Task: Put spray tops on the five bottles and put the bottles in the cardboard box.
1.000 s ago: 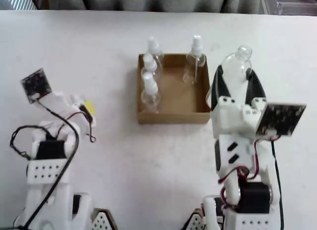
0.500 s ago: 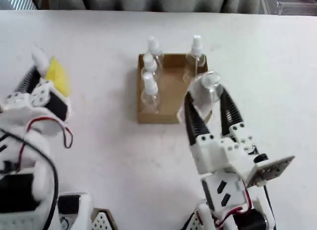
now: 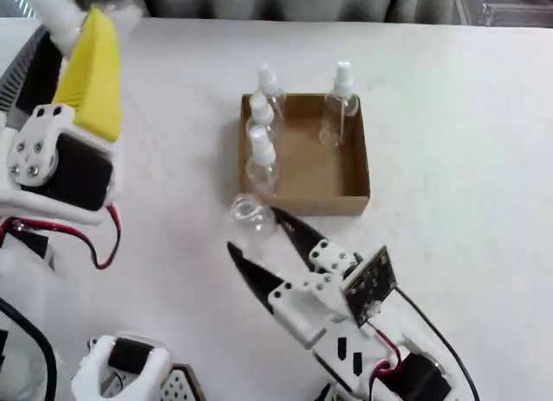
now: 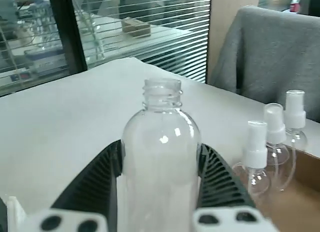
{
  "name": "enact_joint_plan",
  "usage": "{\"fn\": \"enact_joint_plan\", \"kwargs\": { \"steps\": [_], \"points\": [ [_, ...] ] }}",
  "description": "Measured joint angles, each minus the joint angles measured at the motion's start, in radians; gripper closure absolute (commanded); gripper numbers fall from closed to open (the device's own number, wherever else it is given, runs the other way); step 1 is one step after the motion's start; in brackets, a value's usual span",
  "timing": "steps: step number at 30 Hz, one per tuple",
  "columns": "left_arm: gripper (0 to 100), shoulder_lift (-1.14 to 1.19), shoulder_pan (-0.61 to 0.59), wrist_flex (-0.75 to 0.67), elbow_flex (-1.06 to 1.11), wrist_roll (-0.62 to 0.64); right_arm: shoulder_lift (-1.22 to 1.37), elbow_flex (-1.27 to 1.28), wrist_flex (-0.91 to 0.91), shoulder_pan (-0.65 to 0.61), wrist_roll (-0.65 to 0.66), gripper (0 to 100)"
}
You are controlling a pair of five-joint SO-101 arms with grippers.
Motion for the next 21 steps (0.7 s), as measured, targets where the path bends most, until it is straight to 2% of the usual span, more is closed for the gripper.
{"fn": "enact_joint_plan", "kwargs": {
  "steps": [5,10,15,21],
  "points": [
    [98,0.051,0.109,-0.075,-0.023,-0.006,0.0,0.002,0.0,-0.028,0.009,98.2],
    [98,0.094,0.133,-0.137,0.006,-0.005,0.0,0.002,0.018,-0.035,0.009,98.2],
    [98,0.072,0.152,-0.278,0.204,-0.005,0.0,0.002,0.018,-0.029,0.009,98.2],
    [98,-0.12,0.201,-0.322,0.473,-0.005,0.0,0.002,0.018,-0.029,0.009,98.2]
  ]
}}
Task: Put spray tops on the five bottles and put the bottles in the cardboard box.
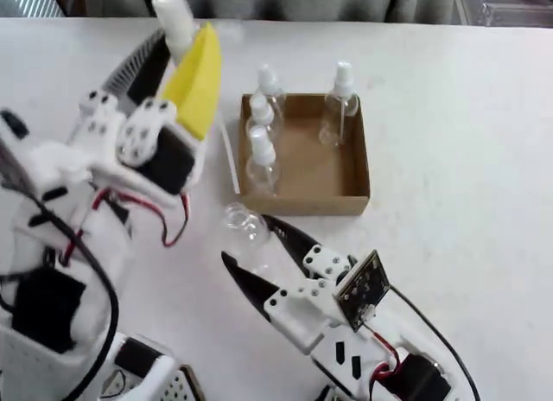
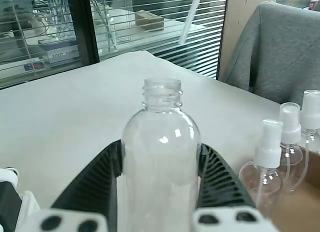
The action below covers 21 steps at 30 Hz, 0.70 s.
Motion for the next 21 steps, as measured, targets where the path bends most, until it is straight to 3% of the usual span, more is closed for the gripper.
{"fn": "enact_joint_plan", "kwargs": {
  "steps": [12,21],
  "points": [
    [98,-0.186,0.028,-0.005,0.144,0.0,0.0,0.0,0.0,0.041,0.0,98.2],
    [98,-0.181,0.026,-0.169,0.232,0.0,0.0,0.0,0.0,0.043,0.0,98.2]
  ]
}}
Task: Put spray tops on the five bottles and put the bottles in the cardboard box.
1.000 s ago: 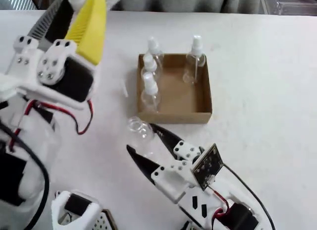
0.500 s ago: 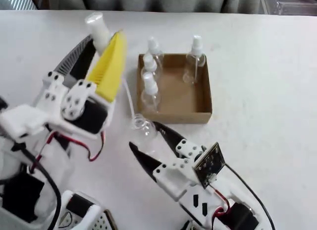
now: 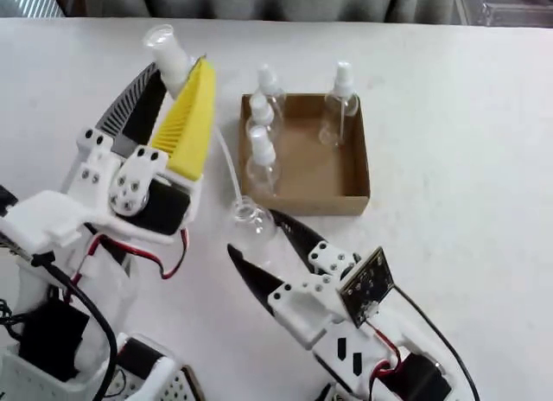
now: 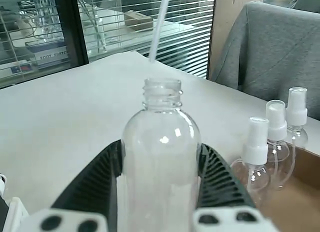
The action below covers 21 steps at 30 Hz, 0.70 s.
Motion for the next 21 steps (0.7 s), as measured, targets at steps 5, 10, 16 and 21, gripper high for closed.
{"fn": "enact_joint_plan", "kwargs": {
  "steps": [5,10,16,21],
  "points": [
    [98,0.0,0.002,-0.017,0.051,0.0,0.0,0.0,0.0,-0.002,0.0,98.2],
    [98,-0.003,0.0,-0.017,0.08,0.0,0.0,0.0,0.0,0.0,0.0,98.2],
    [98,-0.114,0.026,0.043,0.118,-0.002,0.0,0.0,0.0,0.0,0.0,98.2],
    [98,-0.235,0.071,0.129,0.242,-0.002,0.0,0.0,0.0,-0.006,0.0,98.2]
  ]
}}
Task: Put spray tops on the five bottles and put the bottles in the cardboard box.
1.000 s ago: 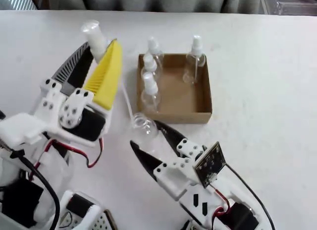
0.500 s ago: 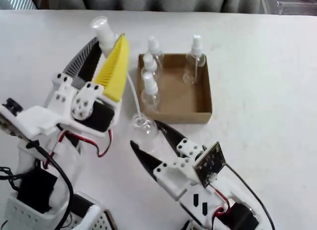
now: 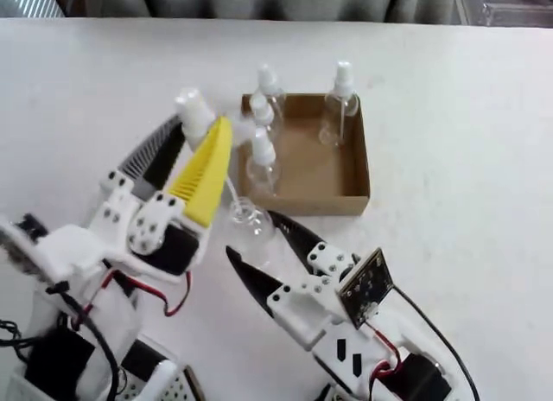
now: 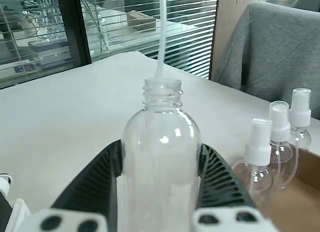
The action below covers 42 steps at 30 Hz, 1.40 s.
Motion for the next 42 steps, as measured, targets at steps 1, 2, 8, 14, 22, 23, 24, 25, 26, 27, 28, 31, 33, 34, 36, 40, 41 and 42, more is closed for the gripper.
{"fn": "enact_joint_plan", "kwargs": {
  "steps": [1,2,8,14,22,23,24,25,26,27,28,31,33,34,36,40,41,42],
  "points": [
    [98,-0.009,0.002,0.002,0.032,0.0,0.0,0.0,0.0,0.006,0.0,98.2],
    [98,-0.026,0.006,0.002,0.061,0.0,0.0,0.0,0.0,0.009,0.0,98.2],
    [98,-0.121,0.029,0.008,0.124,0.0,0.0,0.0,0.0,0.003,0.0,98.2],
    [98,-0.17,0.061,0.009,0.227,0.002,0.0,0.0,0.0,0.002,0.0,98.2],
    [98,-0.279,0.144,0.127,0.267,-0.002,0.0,0.0,0.0,0.002,0.0,98.2],
    [98,-0.287,0.147,0.146,0.267,-0.002,0.0,0.0,0.0,0.002,0.0,98.2],
    [98,-0.29,0.147,0.163,0.267,-0.002,0.0,0.0,0.0,0.002,0.0,98.2],
    [98,-0.29,0.147,0.178,0.267,-0.002,0.0,0.0,0.0,0.002,0.0,98.2],
    [98,-0.296,0.147,0.19,0.267,-0.002,0.0,0.0,0.0,0.002,0.0,98.2],
    [98,-0.307,0.147,0.201,0.267,-0.002,0.002,0.0,0.0,0.002,0.002,98.2],
    [98,-0.318,0.147,0.209,0.267,-0.002,0.002,0.0,0.0,0.002,0.002,98.2],
    [98,-0.33,0.147,0.235,0.267,-0.003,0.0,0.0,0.002,0.0,0.003,98.2],
    [98,-0.331,0.147,0.245,0.267,-0.003,0.008,0.0,0.002,0.0,0.003,98.2],
    [98,-0.331,0.147,0.249,0.267,-0.003,0.008,0.0,0.002,0.0,0.003,98.2],
    [98,-0.331,0.147,0.25,0.267,-0.003,0.005,0.0,0.002,0.0,0.003,98.2],
    [98,-0.331,0.147,0.252,0.267,-0.003,0.003,0.002,0.002,0.0,0.003,98.2],
    [98,-0.331,0.147,0.252,0.267,-0.003,0.003,0.002,0.002,0.0,0.003,98.2],
    [98,-0.331,0.147,0.252,0.267,-0.003,0.003,0.002,0.002,0.0,0.003,98.2]
  ]
}}
